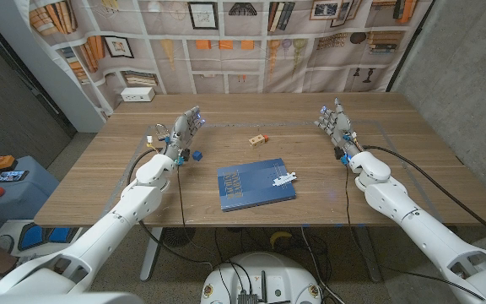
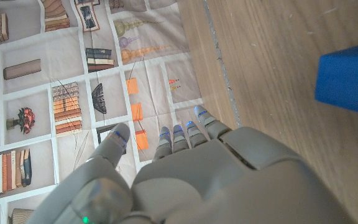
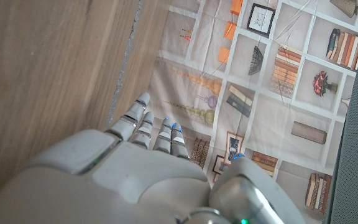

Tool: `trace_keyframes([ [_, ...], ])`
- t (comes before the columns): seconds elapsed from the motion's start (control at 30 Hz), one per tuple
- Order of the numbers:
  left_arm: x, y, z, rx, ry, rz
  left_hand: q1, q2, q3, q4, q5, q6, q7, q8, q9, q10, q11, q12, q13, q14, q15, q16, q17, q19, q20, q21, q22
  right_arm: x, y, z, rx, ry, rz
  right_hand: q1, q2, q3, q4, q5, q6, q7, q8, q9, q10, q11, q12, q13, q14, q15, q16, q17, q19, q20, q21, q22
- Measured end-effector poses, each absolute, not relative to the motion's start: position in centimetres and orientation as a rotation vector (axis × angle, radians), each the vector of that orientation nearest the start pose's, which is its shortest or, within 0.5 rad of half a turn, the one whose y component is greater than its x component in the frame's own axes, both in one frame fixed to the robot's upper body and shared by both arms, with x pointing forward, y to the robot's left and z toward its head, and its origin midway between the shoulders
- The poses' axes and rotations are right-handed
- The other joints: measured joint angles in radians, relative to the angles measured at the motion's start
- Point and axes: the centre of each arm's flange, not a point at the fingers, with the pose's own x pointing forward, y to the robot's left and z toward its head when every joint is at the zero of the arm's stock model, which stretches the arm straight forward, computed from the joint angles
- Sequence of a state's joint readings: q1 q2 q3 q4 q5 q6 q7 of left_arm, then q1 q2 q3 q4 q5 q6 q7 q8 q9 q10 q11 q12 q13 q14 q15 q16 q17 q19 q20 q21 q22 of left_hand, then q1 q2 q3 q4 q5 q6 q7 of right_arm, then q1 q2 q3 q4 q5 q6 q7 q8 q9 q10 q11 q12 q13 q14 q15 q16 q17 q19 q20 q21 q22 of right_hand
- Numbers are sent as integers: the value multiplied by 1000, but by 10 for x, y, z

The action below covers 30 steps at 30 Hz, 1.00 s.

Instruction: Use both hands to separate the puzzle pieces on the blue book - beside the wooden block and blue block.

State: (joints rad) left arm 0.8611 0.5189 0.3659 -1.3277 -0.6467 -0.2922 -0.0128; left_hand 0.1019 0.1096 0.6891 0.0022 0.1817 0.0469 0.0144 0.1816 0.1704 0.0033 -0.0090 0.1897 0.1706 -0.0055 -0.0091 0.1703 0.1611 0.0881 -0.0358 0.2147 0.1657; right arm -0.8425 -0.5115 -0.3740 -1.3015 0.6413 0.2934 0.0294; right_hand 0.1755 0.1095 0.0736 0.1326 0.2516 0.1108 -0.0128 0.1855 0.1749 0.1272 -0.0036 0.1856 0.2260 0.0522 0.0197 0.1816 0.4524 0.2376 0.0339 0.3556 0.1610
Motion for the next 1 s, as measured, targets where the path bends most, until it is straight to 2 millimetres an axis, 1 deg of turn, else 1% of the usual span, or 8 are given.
trace_keyframes([
  [0.17,642,288,-31,-40,-604,-194,4,4,8,-8,0,0,0,0,0,4,4,0,0,0,0,0,0,5,-5,0,0,652,-288,-31,28,-603,208,0,0,0,0,0,5,-5,0,0,0,0,0,-3,4,-4,4,-2,0,0,0,0],
  [0.27,637,286,-31,-36,-612,-197,11,5,10,-10,0,0,0,0,0,9,-2,0,0,0,0,4,0,11,0,0,0,651,-287,-32,23,-611,206,7,7,0,0,0,6,-6,0,0,3,-4,0,-3,7,-7,4,-7,4,-4,-4,0],
  [0.37,634,286,-31,-31,-613,-195,11,5,14,-14,0,4,-4,0,0,13,-5,0,0,0,0,4,0,11,0,0,0,650,-287,-33,19,-612,206,6,7,6,-6,0,11,-11,0,0,3,-4,0,-8,7,-7,4,-8,4,-4,-8,0],
  [0.6,624,288,-30,-5,-618,-192,11,5,18,-18,0,27,-6,3,0,27,-9,7,0,4,-4,4,2,11,0,0,0,648,-285,-34,12,-621,205,7,7,6,-6,4,11,-11,0,0,3,-4,0,-8,7,-7,4,-16,3,-4,-12,0],
  [0.67,624,288,-30,-2,-614,-189,11,5,25,-14,0,33,-7,7,0,32,-11,7,0,4,-4,5,5,11,0,0,3,648,-284,-34,13,-622,208,12,12,10,-10,4,11,-11,0,0,3,-4,0,-12,7,-7,4,-17,3,-4,-16,0],
  [0.7,618,289,-28,12,-624,-196,13,8,26,-9,0,36,-3,7,0,38,-12,7,0,4,-4,8,5,11,0,0,5,647,-284,-34,8,-628,204,12,12,10,-10,4,11,-11,0,0,3,-4,0,-12,7,-7,4,-17,3,-4,-16,0],
  [0.77,614,290,-27,23,-628,-198,13,8,27,0,0,40,-8,7,0,41,-9,7,0,4,-4,8,9,13,-2,0,5,646,-284,-34,7,-630,203,12,12,10,-10,4,11,-11,0,0,3,-4,0,-12,7,-7,4,-20,3,-4,-16,0],
  [1.0,603,295,-20,68,-644,-209,13,8,31,11,0,53,-11,7,0,51,-18,7,0,9,-9,8,9,21,0,0,5,643,-283,-35,4,-636,192,12,12,13,-13,4,16,-5,0,0,9,2,0,-12,7,-7,4,-26,3,-4,-20,0],
])
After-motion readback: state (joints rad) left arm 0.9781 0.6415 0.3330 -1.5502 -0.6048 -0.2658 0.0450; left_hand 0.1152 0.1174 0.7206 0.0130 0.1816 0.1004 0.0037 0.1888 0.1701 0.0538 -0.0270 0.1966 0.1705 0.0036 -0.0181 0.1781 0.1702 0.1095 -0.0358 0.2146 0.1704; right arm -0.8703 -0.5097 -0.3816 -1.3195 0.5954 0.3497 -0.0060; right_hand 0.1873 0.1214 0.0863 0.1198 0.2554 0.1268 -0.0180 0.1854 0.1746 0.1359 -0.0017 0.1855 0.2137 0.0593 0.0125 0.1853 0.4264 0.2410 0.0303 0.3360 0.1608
